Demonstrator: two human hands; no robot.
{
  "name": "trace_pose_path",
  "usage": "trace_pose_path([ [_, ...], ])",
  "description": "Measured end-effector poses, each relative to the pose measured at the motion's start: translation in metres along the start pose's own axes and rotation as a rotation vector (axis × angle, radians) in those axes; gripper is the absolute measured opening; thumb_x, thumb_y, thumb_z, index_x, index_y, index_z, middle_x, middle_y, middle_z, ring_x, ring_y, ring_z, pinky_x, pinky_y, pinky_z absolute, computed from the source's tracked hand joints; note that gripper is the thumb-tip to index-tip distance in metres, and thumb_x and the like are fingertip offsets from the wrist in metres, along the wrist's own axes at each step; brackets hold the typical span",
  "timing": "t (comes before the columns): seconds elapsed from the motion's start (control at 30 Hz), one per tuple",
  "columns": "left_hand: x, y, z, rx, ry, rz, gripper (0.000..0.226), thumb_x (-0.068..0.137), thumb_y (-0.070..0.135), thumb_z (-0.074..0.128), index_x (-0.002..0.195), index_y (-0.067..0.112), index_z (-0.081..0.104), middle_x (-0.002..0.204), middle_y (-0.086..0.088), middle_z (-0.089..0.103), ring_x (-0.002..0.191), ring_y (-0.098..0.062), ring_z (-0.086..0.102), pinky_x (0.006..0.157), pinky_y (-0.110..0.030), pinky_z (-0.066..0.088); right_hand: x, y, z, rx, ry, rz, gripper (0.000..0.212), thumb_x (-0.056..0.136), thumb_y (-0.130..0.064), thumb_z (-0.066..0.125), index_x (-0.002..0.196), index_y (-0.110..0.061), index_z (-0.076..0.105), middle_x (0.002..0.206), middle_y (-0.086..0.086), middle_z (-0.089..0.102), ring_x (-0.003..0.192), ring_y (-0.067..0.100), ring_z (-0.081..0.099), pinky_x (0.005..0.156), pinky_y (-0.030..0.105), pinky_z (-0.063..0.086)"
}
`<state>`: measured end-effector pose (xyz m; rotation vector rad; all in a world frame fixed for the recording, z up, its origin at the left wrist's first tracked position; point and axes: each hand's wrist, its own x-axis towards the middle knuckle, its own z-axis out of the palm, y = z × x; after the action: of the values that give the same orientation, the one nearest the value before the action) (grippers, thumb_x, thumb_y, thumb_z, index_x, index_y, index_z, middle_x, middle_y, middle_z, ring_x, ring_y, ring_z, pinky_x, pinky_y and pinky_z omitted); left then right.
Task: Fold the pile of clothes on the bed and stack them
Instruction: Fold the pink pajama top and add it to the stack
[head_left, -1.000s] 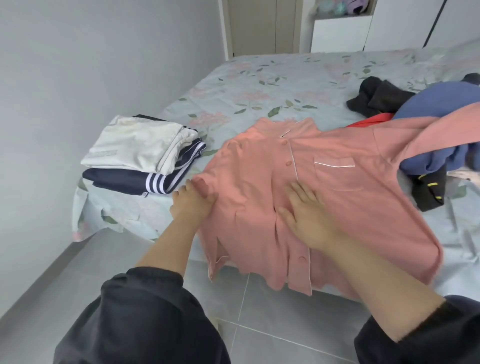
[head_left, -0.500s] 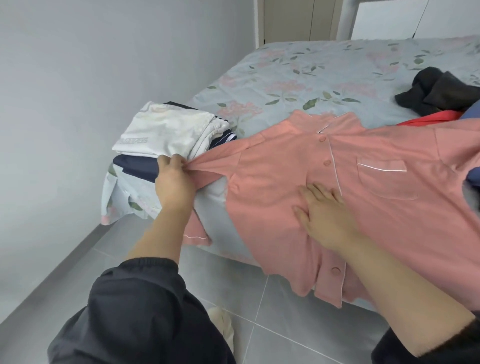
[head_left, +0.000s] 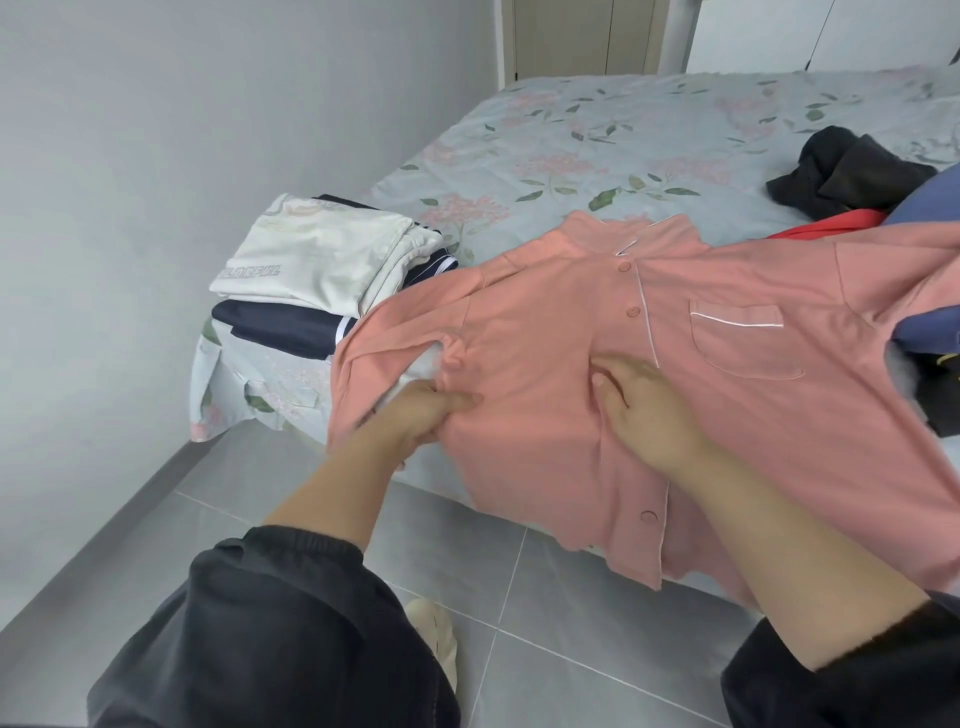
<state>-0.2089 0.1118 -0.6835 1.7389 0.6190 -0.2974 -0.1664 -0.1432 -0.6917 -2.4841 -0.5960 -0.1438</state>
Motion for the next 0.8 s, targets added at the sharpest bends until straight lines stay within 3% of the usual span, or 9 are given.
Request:
trace_pose_path([
  [0.07,0.005,-0.001,-0.016,-0.051,0.129,0.079,0.047,0.075,0.030,0.079,0.117,0.015,0.063,0.095,0.000,0.069,0.086,-0.021,0.066,0.076,-0.035,0.054,-0.003,0.001,0.001,-0.125,0.013,-0.019,0.041,0.100,-0.026,0.040,0.136,-0.007,0.047,0.147,0.010,0.041,0.138,0.026,0.032,0.114,0.038,0.021],
  [0.13,0.005,-0.006,-0.025,-0.043,0.112,0.098,0.049,0.076,0.025,0.079,0.119,0.011,0.062,0.090,0.003,0.070,0.078,-0.014,0.067,0.063,-0.025,0.054,-0.005,0.002,0.003,-0.240,0.011,-0.001,0.049,0.099,-0.034,0.036,0.143,-0.012,0.038,0.154,0.008,0.029,0.143,0.022,0.020,0.115,0.041,0.014],
  [0.27,0.004,-0.023,-0.023,0.338,0.015,-0.092,0.037,0.083,0.030,0.073,0.108,0.011,0.054,0.100,-0.002,0.060,0.083,-0.018,0.059,0.059,-0.027,0.050,-0.004,0.005,0.010,-0.458,-0.135,0.044,0.057,0.098,-0.045,0.026,0.149,-0.019,0.023,0.159,0.001,0.014,0.146,0.019,0.006,0.115,0.047,0.008],
  [0.43,0.005,-0.022,-0.025,0.343,-0.043,-0.222,0.013,0.085,0.010,0.067,0.096,0.012,0.060,0.101,-0.004,0.065,0.082,-0.014,0.064,0.072,-0.030,0.055,-0.004,-0.003,0.014,-0.518,-0.104,0.015,0.062,0.097,-0.049,0.024,0.152,-0.021,0.015,0.160,0.002,0.008,0.147,0.020,0.002,0.114,0.051,0.001],
  [0.5,0.007,-0.018,-0.029,0.077,0.082,-0.251,0.018,0.090,0.001,0.049,0.100,0.011,0.059,0.104,-0.005,0.062,0.090,-0.017,0.061,0.083,-0.035,0.050,-0.003,-0.010,0.018,-0.521,-0.077,-0.047,0.063,0.096,-0.049,0.023,0.152,-0.020,0.015,0.160,0.003,0.012,0.147,0.019,0.005,0.115,0.049,0.001],
  [0.6,0.006,-0.014,-0.037,-0.721,0.346,-0.311,0.023,0.097,0.012,0.036,0.087,0.003,0.055,0.091,-0.009,0.057,0.094,-0.025,0.056,0.091,-0.038,0.040,0.000,-0.017,0.024,-0.520,-0.092,-0.091,0.065,0.095,-0.050,0.018,0.152,-0.019,0.014,0.159,0.003,0.014,0.147,0.018,0.006,0.116,0.046,0.002],
  [0.67,0.004,-0.011,-0.044,-1.104,0.421,-0.260,0.033,0.099,0.021,0.034,0.112,0.002,0.058,0.106,-0.009,0.058,0.104,-0.025,0.058,0.090,-0.037,0.042,0.004,-0.019,0.029,-0.516,-0.108,-0.092,0.065,0.095,-0.050,0.018,0.152,-0.019,0.012,0.159,0.002,0.014,0.147,0.018,0.006,0.117,0.044,0.003],
  [0.73,0.000,-0.008,-0.051,-1.270,0.466,-0.176,0.039,0.098,0.022,0.036,0.132,0.007,0.048,0.132,-0.010,0.053,0.121,-0.029,0.052,0.095,-0.037,0.046,0.007,-0.020,0.033,-0.502,-0.119,-0.079,0.065,0.096,-0.050,0.018,0.152,-0.018,0.012,0.159,0.002,0.014,0.147,0.017,0.007,0.117,0.042,0.005],
  [0.8,0.000,-0.006,-0.058,-1.045,0.556,-0.182,0.033,0.098,0.021,0.043,0.128,0.008,0.047,0.139,-0.013,0.048,0.123,-0.030,0.049,0.086,-0.022,0.048,0.010,-0.021,0.035,-0.478,-0.124,-0.061,0.064,0.097,-0.050,0.019,0.152,-0.017,0.014,0.159,0.003,0.015,0.147,0.017,0.009,0.118,0.042,0.007],
])
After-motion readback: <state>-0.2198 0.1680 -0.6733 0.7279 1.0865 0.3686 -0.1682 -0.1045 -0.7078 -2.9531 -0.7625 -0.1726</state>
